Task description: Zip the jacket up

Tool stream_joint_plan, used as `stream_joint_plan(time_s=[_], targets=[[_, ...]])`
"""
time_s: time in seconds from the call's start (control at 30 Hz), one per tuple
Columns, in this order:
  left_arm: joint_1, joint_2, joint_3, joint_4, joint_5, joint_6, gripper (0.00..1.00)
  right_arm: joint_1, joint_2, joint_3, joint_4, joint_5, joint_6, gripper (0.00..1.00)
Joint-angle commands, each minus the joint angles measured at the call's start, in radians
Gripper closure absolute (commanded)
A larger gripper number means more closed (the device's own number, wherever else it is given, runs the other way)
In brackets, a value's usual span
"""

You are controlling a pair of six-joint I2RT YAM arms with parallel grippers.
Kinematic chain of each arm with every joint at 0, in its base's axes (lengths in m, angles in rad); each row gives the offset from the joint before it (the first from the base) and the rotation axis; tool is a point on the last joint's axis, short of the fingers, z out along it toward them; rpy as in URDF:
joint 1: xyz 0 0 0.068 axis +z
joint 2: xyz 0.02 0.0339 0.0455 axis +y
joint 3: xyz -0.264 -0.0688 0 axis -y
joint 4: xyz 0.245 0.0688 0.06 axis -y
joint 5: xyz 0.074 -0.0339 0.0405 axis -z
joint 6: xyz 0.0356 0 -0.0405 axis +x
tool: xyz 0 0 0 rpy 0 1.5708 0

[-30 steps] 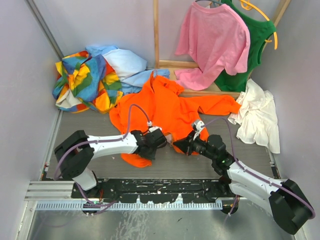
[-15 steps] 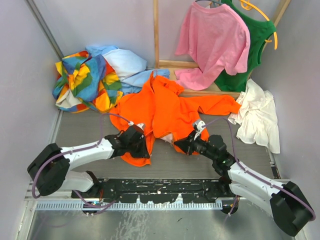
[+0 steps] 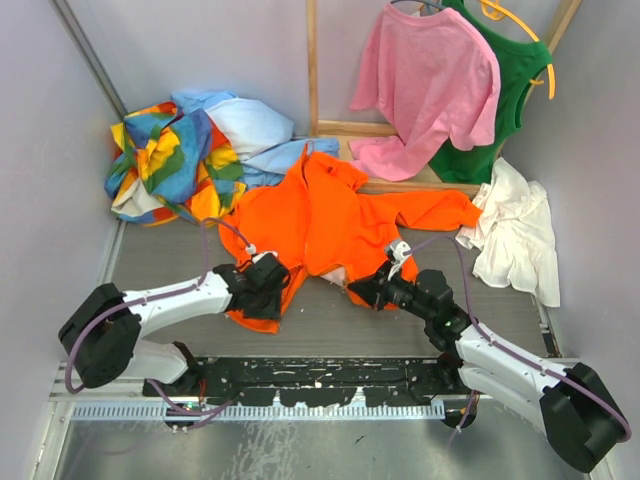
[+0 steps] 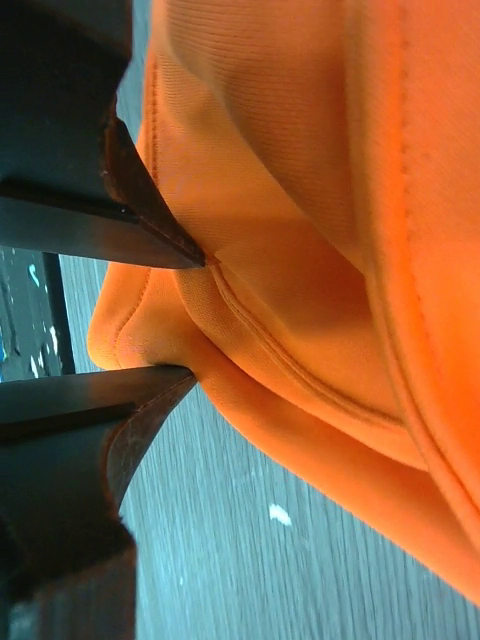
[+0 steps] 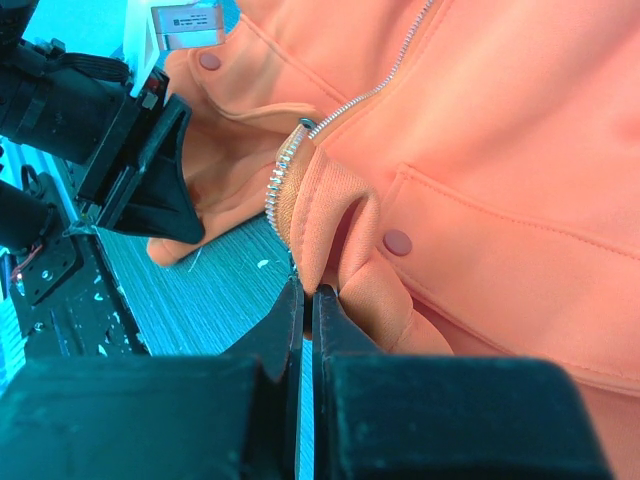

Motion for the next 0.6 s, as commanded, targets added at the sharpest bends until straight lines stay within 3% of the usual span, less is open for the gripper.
stream_joint_plan(time_s=[0.0, 0.13, 0.27, 0.57], targets=[[-0.003, -0.055, 0.037, -0.158, -0.133, 0.029, 0.54, -0.004, 0.008, 0.010, 0.040, -0.003, -0.011, 0.99], [-0.043, -0.139, 0.094, -0.207, -0.125, 0.026, 0.47, -0.005, 0.013, 0.010, 0.040, -0.007, -0.011, 0.99], [-0.148, -0.151, 0.172, -0.289, -0.210, -0.005, 0.45, -0.004, 0.015, 0.011, 0.041, -0.008, -0.010, 0.99], [-0.273, 0.061, 0.269, -0.347, -0.314, -0.040, 0.48, -0.004, 0.030, 0.012, 0.046, -0.008, -0.006, 0.99]])
